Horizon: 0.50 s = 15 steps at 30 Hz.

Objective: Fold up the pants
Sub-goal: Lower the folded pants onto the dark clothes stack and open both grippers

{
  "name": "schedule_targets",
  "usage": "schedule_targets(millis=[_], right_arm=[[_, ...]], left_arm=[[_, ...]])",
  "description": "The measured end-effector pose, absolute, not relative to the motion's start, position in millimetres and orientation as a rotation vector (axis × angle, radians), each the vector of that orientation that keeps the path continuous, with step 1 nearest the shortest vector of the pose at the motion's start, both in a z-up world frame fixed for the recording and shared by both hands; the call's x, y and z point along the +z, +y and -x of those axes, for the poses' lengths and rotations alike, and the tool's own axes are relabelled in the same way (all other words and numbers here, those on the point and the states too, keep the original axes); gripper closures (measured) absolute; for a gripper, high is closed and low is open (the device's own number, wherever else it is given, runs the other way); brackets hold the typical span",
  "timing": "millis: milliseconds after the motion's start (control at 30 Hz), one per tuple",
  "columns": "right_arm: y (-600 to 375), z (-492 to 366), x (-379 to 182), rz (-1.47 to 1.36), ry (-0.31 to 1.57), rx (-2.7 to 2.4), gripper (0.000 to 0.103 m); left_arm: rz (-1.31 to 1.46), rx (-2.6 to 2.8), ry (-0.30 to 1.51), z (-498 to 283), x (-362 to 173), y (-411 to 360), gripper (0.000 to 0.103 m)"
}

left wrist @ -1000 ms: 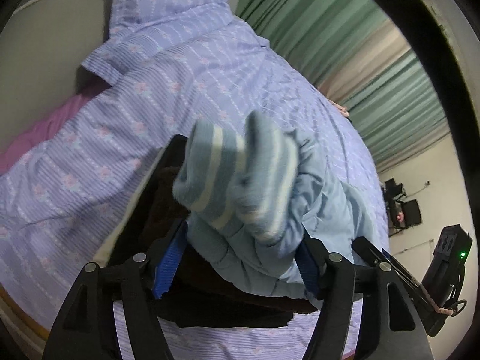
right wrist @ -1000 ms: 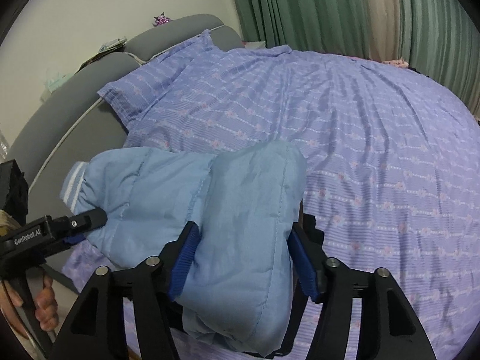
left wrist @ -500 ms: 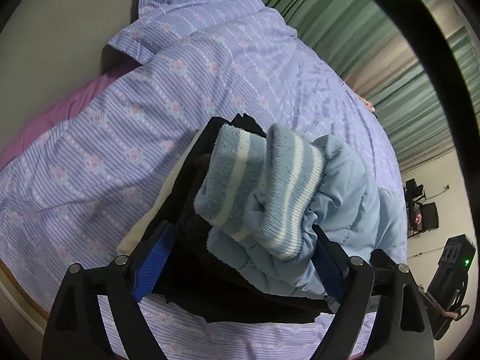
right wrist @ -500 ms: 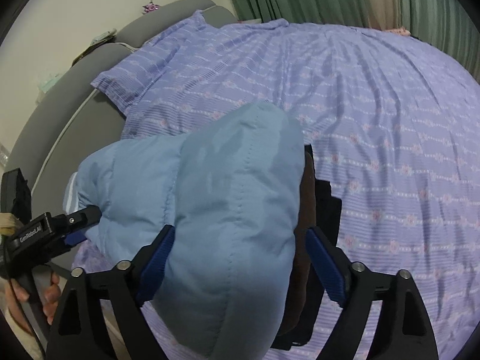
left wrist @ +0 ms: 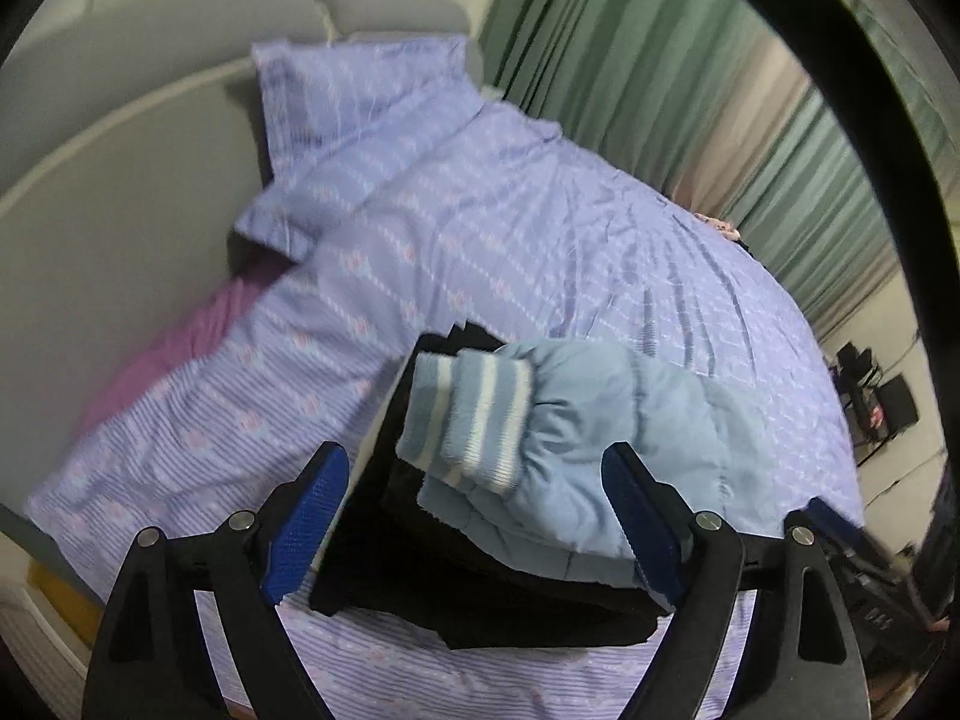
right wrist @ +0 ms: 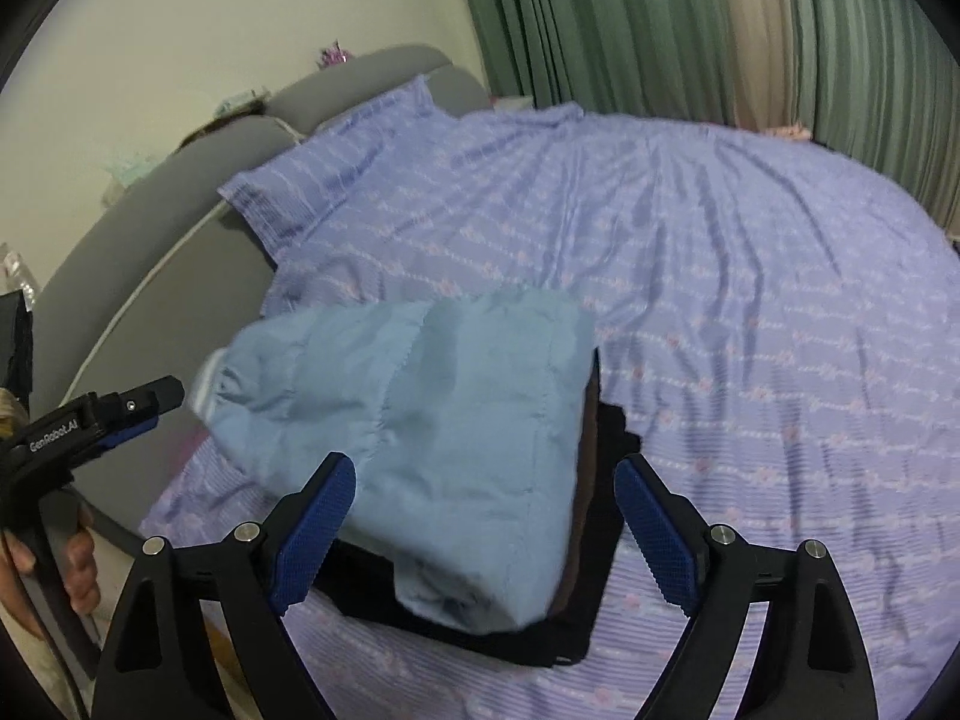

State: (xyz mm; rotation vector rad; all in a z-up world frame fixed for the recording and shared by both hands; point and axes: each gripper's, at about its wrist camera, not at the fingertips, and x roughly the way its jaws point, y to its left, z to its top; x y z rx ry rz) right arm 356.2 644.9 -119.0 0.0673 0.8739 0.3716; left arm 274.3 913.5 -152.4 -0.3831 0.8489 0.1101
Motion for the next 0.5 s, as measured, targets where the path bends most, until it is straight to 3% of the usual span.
schedule_targets(millis=[133, 367, 500], right_arm=[[625.6, -327.1, -87.5, -0.035, 0.789, 0.339, 0.014], [577.7, -277.5, -45.2, 0.003, 0.702, 0.258, 0.005], [538.4, -244.1, -27.3, 0.004, 0.670, 0.231, 0.004]], left_arm=[[0.257, 0.108, 0.783, -250.4, -120.2, 880.4, 0.015], [0.088, 0.095, 0.686, -208.5, -74.9, 803.3, 0.000], [0.070, 0.035, 0.663, -183.8, -56.8, 749.6, 0.000]])
